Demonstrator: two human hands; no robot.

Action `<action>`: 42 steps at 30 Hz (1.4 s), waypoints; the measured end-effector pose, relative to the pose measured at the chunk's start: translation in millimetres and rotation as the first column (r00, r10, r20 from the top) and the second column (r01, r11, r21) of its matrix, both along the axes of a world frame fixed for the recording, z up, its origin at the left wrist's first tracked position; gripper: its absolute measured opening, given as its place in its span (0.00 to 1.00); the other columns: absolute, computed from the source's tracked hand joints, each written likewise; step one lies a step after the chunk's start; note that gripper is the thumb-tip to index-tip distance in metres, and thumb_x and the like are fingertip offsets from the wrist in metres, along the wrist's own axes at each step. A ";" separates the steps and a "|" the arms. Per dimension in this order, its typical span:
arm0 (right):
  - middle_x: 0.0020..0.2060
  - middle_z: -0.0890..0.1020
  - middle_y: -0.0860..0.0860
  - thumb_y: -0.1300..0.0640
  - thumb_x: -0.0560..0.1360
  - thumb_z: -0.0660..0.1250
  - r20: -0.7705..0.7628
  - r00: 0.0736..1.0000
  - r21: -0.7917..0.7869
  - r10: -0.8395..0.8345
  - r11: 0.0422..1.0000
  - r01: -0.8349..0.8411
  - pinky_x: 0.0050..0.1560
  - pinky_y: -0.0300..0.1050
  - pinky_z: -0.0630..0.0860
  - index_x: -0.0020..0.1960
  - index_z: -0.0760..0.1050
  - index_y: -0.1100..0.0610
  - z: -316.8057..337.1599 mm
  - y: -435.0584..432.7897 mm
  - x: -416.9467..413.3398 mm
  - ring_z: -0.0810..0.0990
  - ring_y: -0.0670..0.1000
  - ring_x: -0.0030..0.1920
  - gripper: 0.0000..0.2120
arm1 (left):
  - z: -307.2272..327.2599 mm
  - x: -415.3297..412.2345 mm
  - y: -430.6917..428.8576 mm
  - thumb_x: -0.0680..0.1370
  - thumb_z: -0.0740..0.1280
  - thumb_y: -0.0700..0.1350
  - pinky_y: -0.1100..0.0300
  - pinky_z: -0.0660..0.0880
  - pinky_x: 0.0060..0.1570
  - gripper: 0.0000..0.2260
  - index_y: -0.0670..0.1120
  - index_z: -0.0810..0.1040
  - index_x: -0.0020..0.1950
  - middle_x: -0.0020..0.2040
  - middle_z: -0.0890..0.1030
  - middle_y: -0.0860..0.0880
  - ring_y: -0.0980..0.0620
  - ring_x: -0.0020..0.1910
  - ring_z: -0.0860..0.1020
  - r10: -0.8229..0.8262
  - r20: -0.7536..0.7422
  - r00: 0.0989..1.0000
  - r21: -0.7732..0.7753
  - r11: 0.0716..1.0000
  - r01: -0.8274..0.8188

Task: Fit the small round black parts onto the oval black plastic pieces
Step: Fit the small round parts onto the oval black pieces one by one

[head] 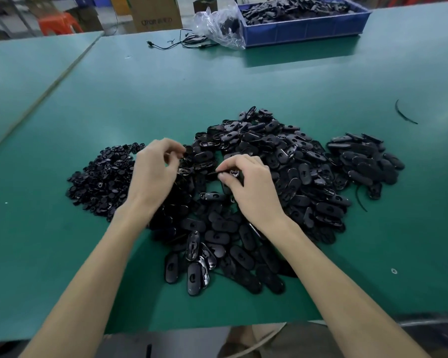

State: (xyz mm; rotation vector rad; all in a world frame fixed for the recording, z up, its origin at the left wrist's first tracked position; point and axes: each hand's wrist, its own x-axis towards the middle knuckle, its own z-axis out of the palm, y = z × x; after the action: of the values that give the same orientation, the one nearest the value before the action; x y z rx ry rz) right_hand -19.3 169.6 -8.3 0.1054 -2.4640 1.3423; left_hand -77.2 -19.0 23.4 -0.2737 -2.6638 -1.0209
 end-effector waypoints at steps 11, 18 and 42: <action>0.41 0.85 0.44 0.57 0.82 0.70 0.034 0.999 -0.238 -0.028 0.971 0.035 0.46 0.30 0.75 0.54 0.83 0.54 1.5 1.5 0.9 0.83 0.43 0.44 0.04 | -18.2 -4.5 -24.8 0.82 0.70 0.48 0.51 0.63 0.61 0.05 0.50 0.83 0.54 0.51 0.78 0.49 0.46 0.54 0.74 0.003 0.049 0.999 -0.271 0.963 0.010; 0.37 0.84 0.45 0.55 0.83 0.69 0.038 0.999 -0.235 -0.032 0.971 0.040 0.41 0.32 0.76 0.53 0.83 0.52 -0.5 1.9 -0.1 0.83 0.46 0.40 0.03 | -17.6 -3.1 -22.9 0.81 0.71 0.47 0.55 0.61 0.58 0.01 0.52 0.81 0.49 0.48 0.79 0.51 0.48 0.51 0.75 0.037 0.063 0.997 -0.215 0.976 -0.022; 0.42 0.86 0.44 0.57 0.82 0.71 0.048 0.999 -0.243 -0.004 0.970 0.016 0.49 0.31 0.77 0.58 0.84 0.55 1.8 4.2 -0.3 0.84 0.39 0.45 0.07 | -11.7 13.1 3.5 0.82 0.69 0.42 0.70 0.74 0.43 0.04 0.49 0.76 0.50 0.42 0.83 0.53 0.59 0.37 0.80 -0.081 0.015 0.997 0.318 0.946 0.072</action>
State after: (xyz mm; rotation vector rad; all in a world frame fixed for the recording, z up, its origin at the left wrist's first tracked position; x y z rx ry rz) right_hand -19.6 173.8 -6.5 0.0021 -2.3106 1.6476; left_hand -64.1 -15.5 11.6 -0.2969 -2.4765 -1.4642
